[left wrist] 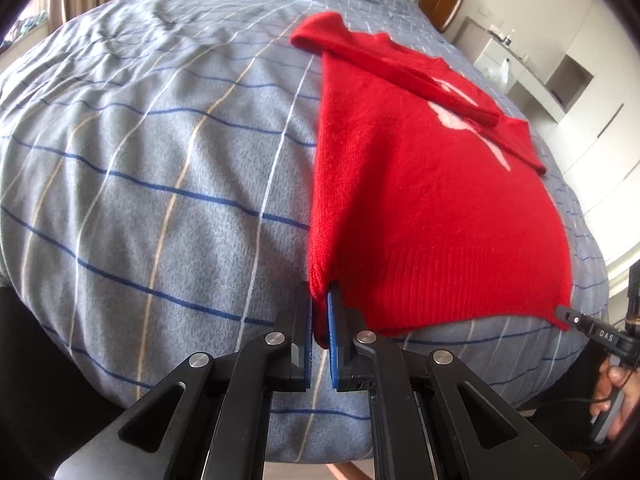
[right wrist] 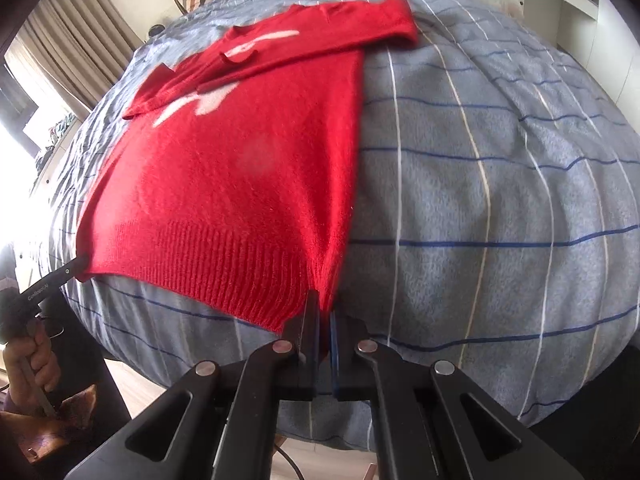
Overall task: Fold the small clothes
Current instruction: 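Grasp the red sweater's hem with the right gripper while the left gripper grasps the hem beside it, then lift the hem with both grippers and flip the folded half open flat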
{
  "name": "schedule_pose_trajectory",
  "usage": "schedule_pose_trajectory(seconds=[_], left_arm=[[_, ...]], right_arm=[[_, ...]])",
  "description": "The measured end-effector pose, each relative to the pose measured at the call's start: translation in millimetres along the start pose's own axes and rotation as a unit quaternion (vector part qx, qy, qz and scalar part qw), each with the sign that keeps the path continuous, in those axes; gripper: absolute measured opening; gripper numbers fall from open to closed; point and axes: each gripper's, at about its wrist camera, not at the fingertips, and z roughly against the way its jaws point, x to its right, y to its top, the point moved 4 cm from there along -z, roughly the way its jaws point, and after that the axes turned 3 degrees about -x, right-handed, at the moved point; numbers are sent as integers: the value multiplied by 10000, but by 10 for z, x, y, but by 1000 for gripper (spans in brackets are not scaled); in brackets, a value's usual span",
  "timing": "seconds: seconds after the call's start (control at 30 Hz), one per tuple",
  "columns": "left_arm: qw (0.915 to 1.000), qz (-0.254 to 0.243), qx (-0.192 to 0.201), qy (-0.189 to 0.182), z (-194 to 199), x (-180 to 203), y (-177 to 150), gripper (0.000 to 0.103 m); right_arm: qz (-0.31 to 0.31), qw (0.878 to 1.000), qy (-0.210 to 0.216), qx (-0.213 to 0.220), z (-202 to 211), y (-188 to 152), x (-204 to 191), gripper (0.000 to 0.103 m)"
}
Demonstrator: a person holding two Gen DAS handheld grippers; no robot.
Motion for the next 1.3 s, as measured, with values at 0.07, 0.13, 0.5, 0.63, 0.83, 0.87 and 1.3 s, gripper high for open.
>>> schedule_pose_trajectory(seconds=[0.07,0.13,0.5,0.63,0.83,0.87,1.3], left_arm=[[9999,-103,-15,106,-37,30,4,5],[9995,-225,-19,223,-32,65,8,7],[9979,-499,82,400,254,122,-80,65],[9943,-380,803,595,664,44,55,71],[9756,348,1977,893,805,-246,527,80],[9720,449,2080,998,754,-302,549,80],[9704,849,1703,1484,372,-727,440,80]], right_arm=[[-27,10000,28,-1,-62,10,4,3],[83,9999,-70,22,-55,30,-40,3],[374,9991,-125,-166,273,114,31,33],[1056,9912,-670,437,741,587,-56,34],[2400,9680,86,730,528,1388,-884,44],[2587,9634,245,657,377,1483,-1045,44],[3282,9410,-383,728,-646,2011,-1464,6]])
